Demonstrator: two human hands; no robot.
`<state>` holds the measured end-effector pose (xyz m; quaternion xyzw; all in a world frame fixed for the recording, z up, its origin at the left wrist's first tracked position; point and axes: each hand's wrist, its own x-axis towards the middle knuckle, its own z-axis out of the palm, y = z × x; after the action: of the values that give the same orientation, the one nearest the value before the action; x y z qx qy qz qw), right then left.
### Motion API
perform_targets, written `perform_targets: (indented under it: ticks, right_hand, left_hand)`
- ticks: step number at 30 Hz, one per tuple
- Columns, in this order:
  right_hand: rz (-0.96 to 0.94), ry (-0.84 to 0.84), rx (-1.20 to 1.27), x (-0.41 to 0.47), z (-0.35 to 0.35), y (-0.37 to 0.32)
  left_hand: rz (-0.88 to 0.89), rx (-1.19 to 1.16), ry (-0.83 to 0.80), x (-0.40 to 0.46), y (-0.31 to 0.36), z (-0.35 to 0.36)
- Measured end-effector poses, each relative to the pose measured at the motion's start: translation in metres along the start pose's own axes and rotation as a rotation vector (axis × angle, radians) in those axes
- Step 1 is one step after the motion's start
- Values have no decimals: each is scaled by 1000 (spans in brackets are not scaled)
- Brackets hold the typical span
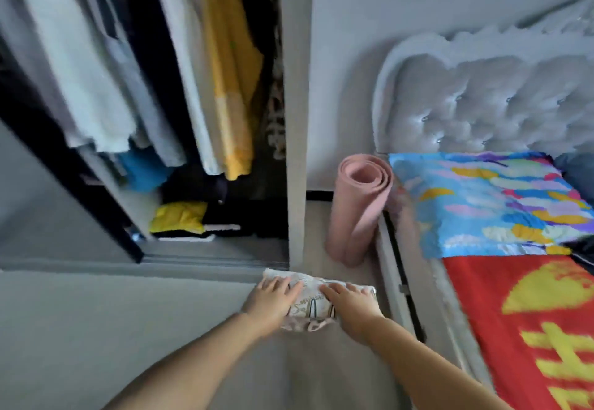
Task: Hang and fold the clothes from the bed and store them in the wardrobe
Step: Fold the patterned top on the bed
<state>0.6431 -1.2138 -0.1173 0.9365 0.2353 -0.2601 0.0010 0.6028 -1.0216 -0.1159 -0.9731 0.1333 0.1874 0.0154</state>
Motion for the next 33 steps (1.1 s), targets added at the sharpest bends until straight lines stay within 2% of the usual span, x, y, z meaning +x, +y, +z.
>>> perform_targets:
  ticks: [5, 12, 16, 22, 24, 29, 33]
  right_hand:
    - [-219, -34, -69, 52, -18, -166]
    - [-389, -54, -145, 114, -35, -279]
    - [-414, -159, -141, 148, -22, -309]
    - [-438, -236, -118, 236, -17, -322]
    - [-426, -301, -103, 271, -15, -327]
    - [-364, -394, -27, 375, -22, -345]
    - [-359, -444, 16, 481, -13, -365]
  left_hand:
    - [-189, -92, 19, -104, -141, 31]
    - [-364, -145, -4, -151, -246, 62]
    - [-368, -153, -76, -148, -286, 85]
    - [-345, -197, -121, -96, -346, 111]
    - [-328, -240, -168, -73, -370, 121]
    - [-284, -271, -180, 1, -456, 138]
    - [-281, -305, -174, 59, -532, 177]
